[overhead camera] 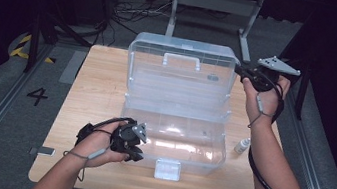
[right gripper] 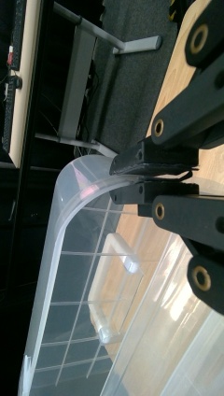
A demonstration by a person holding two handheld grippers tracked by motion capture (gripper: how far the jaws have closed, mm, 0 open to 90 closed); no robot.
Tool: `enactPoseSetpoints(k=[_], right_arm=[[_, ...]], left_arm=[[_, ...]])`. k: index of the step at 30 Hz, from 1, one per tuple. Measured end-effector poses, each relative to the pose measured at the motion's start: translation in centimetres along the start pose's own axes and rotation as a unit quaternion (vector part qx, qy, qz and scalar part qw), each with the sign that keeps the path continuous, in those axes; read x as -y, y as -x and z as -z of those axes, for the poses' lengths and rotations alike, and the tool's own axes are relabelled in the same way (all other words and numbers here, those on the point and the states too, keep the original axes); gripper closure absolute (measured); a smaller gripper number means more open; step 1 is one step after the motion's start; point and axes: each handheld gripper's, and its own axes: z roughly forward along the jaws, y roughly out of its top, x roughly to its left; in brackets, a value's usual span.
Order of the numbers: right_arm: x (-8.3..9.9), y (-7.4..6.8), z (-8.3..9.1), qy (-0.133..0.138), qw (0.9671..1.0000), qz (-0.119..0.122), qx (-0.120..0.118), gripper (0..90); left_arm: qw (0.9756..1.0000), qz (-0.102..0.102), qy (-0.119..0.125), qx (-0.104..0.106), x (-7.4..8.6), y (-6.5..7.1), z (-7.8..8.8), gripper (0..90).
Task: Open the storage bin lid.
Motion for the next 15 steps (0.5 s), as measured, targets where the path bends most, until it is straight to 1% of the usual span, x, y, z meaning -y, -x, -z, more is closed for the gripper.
enactPoseSetpoints(k=[10, 15], right_arm=[[0.1, 0.5, -1.3, -0.001, 1.0, -0.003, 0.0, 85.6], [0.5, 1.2, -2.1, 0.011, 0.9999, -0.007, -0.01, 85.2]], left_arm=[[1.0, -0.003, 0.003, 0.001, 0.1, -0.1, 0.0, 79.2], [1.0, -0.002, 0.005, 0.0, 0.1, 0.0, 0.0, 79.2]])
